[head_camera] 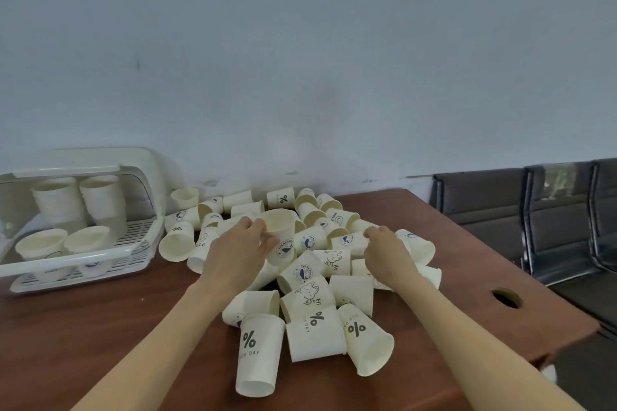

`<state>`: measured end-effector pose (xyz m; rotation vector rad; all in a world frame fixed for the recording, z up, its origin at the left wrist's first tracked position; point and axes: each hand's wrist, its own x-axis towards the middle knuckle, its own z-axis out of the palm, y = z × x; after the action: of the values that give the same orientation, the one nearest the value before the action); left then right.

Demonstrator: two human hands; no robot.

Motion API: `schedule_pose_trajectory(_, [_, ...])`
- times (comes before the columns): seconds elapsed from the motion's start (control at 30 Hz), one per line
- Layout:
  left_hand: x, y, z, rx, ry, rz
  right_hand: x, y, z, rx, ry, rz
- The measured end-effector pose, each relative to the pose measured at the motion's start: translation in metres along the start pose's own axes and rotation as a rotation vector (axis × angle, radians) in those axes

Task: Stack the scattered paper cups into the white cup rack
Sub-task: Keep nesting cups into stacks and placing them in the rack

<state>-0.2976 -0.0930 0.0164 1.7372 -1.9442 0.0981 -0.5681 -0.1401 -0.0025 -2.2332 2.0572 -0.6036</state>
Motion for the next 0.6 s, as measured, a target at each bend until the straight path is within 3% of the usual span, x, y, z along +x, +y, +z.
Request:
schedule_pose_trajectory(0.27, [0.015, 0.043, 0.027, -0.037, -0.028, 0.041, 0.007, 0.067, -0.015, -0.029, 0.154, 0.343])
schedule_pose_trajectory(0.6, [0.03, 0.072, 0.045, 0.019, -0.054, 0.077, 0.055, 0.099, -0.006, 0.235, 0.014, 0.821])
